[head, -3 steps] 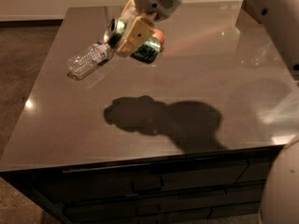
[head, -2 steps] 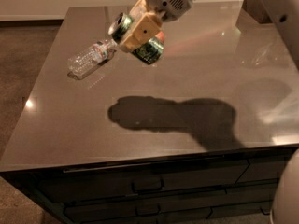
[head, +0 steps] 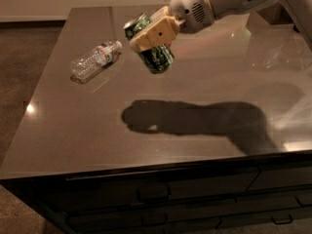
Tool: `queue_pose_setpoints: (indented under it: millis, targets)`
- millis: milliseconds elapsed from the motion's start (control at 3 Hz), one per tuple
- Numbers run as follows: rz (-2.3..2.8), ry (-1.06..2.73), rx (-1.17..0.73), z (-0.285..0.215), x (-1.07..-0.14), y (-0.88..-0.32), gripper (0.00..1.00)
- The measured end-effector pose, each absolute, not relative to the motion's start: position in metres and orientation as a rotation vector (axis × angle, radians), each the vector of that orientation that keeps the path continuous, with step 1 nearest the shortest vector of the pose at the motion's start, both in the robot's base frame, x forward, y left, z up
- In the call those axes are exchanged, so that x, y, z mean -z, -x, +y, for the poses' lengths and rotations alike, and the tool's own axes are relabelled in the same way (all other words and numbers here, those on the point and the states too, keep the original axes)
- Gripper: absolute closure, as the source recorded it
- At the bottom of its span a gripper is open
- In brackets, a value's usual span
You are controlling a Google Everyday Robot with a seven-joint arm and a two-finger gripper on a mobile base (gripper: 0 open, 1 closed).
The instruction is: Place green can upright
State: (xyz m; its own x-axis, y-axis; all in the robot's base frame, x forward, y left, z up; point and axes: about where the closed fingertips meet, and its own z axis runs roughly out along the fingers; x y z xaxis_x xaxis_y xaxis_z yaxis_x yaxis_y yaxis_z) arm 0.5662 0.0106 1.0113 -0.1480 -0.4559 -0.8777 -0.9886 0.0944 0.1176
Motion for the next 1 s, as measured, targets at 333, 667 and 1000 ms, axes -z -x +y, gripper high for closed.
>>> queue_pose_setpoints:
  millis: [333,667,1000]
  targets:
    - [1.652,1.35,-1.032,0.01,-1.0,-0.566,1.0]
    - [1.578,1.28,-1.038,0.014,-0.983,-0.562,1.0]
    - [1.509,1.22,-1.037,0.02,-0.969,-0.556,1.0]
